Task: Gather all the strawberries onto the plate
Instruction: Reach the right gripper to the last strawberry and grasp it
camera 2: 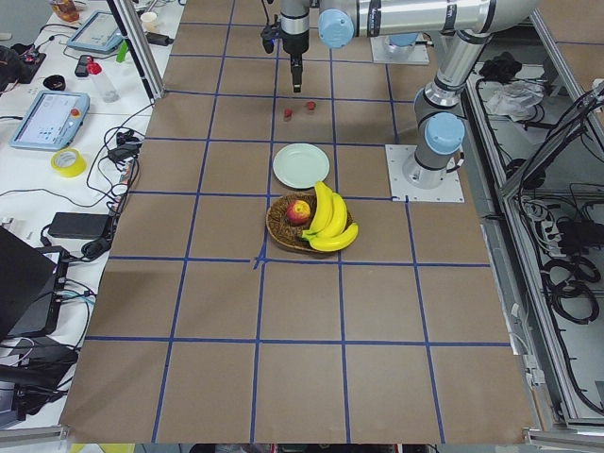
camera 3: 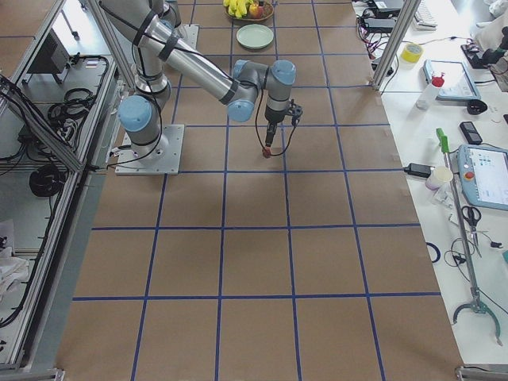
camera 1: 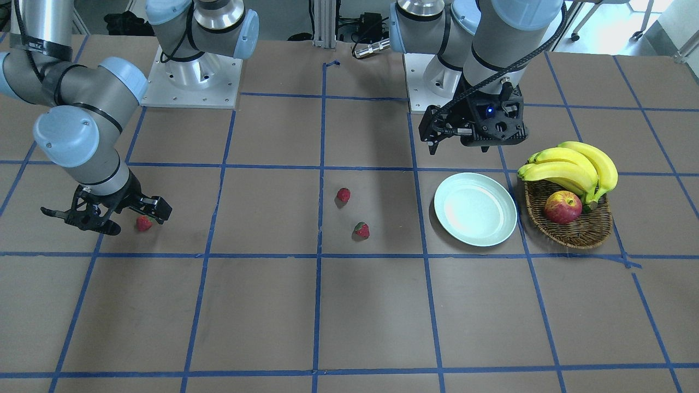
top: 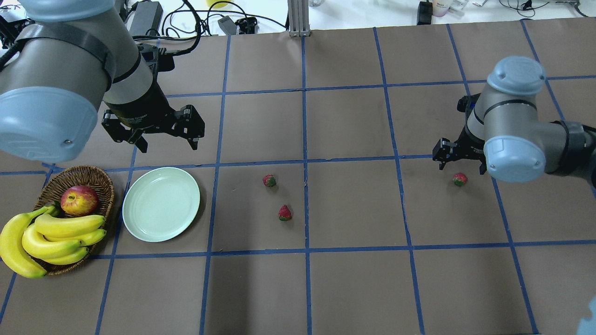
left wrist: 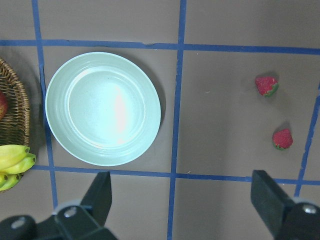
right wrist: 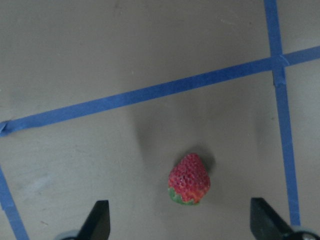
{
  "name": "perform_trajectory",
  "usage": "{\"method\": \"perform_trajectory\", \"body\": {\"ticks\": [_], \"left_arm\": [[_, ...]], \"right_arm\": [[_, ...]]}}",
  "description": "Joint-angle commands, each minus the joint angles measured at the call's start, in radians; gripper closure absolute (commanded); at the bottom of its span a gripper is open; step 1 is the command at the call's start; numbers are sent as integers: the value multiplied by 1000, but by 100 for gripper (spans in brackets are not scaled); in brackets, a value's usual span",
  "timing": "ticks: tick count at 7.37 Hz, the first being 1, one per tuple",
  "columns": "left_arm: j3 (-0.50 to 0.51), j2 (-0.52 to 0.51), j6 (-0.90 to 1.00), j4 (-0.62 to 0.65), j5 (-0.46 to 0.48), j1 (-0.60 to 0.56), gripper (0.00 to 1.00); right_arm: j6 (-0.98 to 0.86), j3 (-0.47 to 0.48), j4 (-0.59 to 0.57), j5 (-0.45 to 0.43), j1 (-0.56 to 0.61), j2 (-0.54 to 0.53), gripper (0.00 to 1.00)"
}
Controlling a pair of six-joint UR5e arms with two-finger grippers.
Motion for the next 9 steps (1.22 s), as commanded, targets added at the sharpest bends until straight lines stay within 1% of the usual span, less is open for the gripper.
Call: {"method": "perform_trajectory", "body": {"ticks": [1,3,4,5,6,7,8,9], "left_arm": [[0,0,0,0,-1,0,0],[0,0,-1,0,-1,0,0],[0,0,-1,0,-1,0,0],[0,0,0,0,-1,0,0],[2,1,0,1,-1,0,0],[0,0,-1,1,-1,2,0],[0,0,5,0,2,9,0],[5,4,6,4,-1,9,0]], "right_arm": [[-1,61,-98,5,-7,11,0],[-1,41,-191,8,-7,63,2],[-2,46,-197,22,-7,66,5],[-19,47,-188,27,-7,68,22],[-53,46,-179,22,-9,68,43],[-80,49,-178,19,-13,66,53],[-103,47,-159,18,-15,63,60],[-106,49,-159,18,-15,65,63]]}}
